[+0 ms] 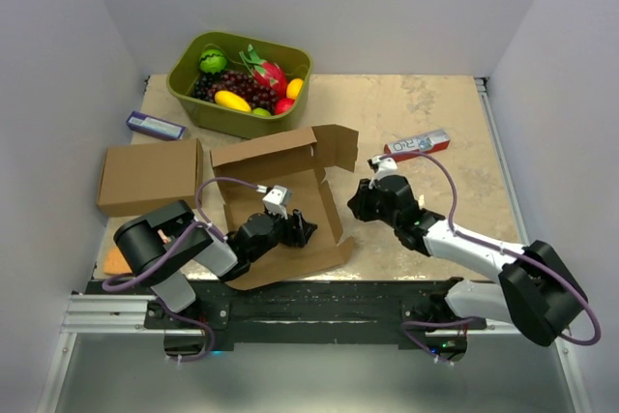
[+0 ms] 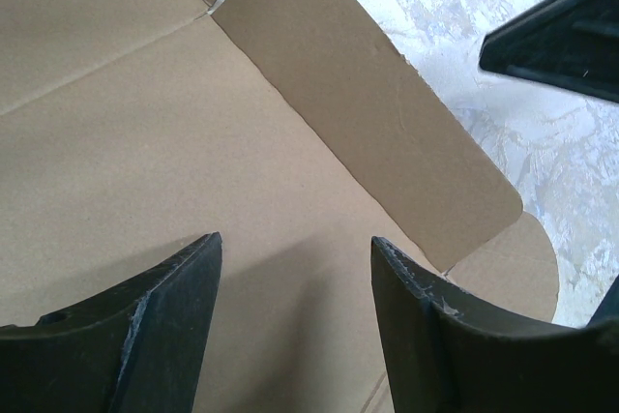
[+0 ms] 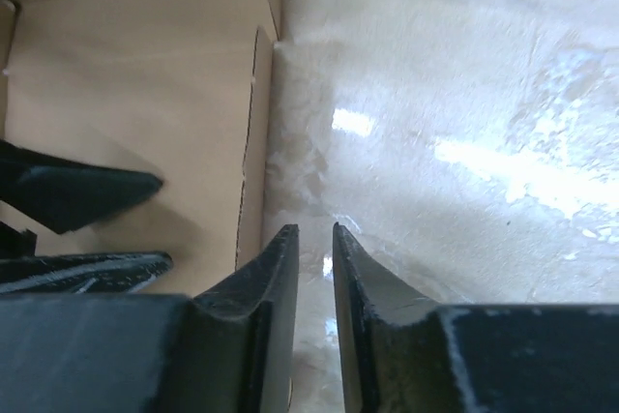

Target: Fold the paper box

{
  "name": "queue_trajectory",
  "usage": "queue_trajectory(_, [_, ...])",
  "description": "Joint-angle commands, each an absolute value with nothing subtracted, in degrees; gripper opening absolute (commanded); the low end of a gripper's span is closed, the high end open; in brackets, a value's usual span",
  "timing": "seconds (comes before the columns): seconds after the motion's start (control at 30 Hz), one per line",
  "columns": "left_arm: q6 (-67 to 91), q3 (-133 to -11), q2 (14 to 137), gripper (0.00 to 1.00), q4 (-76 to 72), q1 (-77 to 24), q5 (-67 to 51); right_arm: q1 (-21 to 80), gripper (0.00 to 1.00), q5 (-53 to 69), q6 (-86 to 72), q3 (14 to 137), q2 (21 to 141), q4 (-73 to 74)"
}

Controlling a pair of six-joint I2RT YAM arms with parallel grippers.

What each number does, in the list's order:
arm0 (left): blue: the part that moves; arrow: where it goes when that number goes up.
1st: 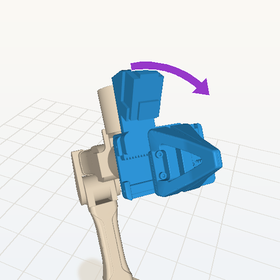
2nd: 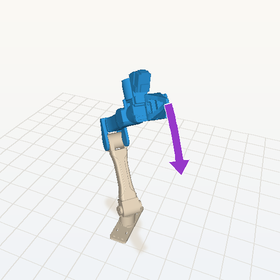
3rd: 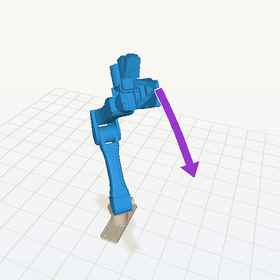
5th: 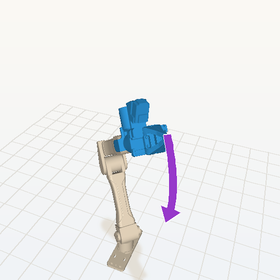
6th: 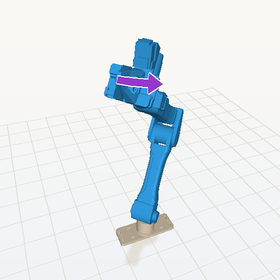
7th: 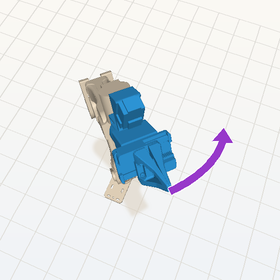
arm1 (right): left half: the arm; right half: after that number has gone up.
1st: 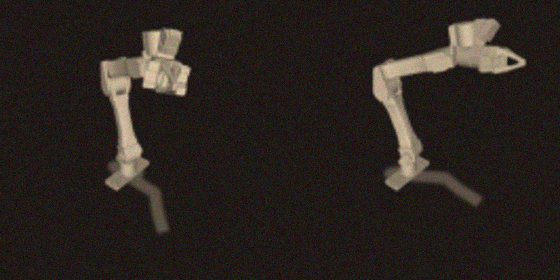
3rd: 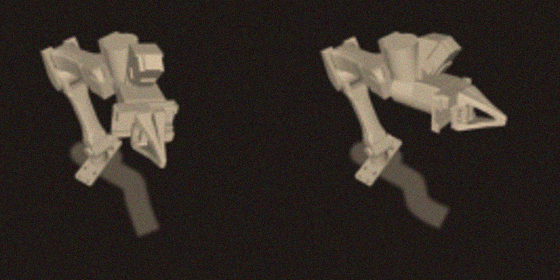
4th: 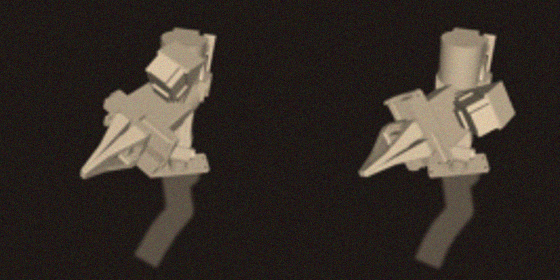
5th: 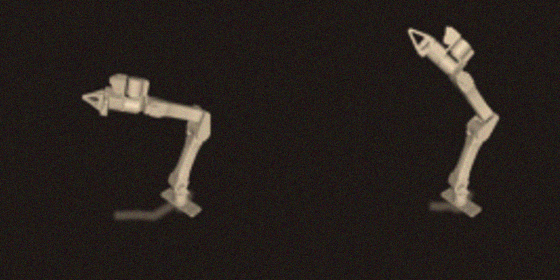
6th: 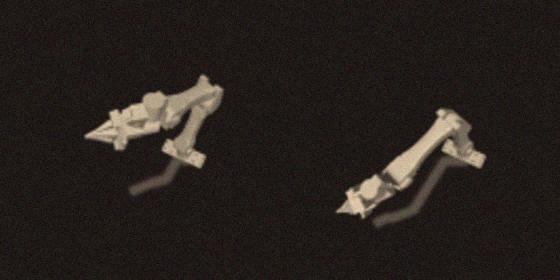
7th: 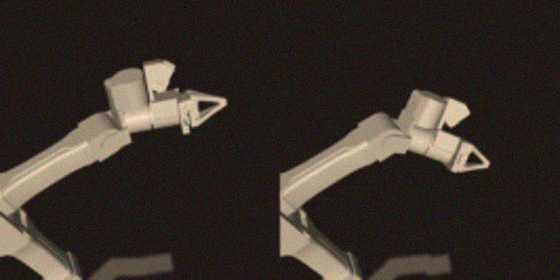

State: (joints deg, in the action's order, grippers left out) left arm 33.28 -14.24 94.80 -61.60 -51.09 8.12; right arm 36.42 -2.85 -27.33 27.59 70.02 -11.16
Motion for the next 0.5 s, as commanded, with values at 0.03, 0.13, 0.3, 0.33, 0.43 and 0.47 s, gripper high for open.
queue_trajectory(0.03, [32.6, -12.4, 95.4, 0.68, -54.2, -51.4, 7.7, 36.7, 0.18, -0.8, -27.5, 27.6, 71.4, -14.0])
queue_trajectory(0.13, [32.7, -12.4, 95.3, 0.68, -54.2, -51.4, 7.7, 38.7, 0.16, -0.1, -28.1, 27.5, 74.7, -16.5])
queue_trajectory(0.3, [32.8, -12.2, 95.2, 0.68, -54.1, -51.4, 7.8, 43.1, 0.16, -0.1, -29.7, 28.6, 75.7, -18.9])
queue_trajectory(0.33, [32.7, -12.2, 95.3, 0.67, -54.1, -51.4, 7.7, 43.8, 0.16, -0.1, -29.7, 28.8, 75.8, -18.7])
queue_trajectory(0.43, [32.9, -12.2, 95.2, 0.68, -54.1, -51.5, 7.9, 45.8, 0.16, -1.1, -30.0, 30.0, 76.0, -17.8])
queue_trajectory(0.47, [32.9, -12.2, 95.2, 0.68, -54.1, -51.4, 7.8, 46.5, 0.16, -1.1, -30.0, 30.2, 76.2, -17.6])
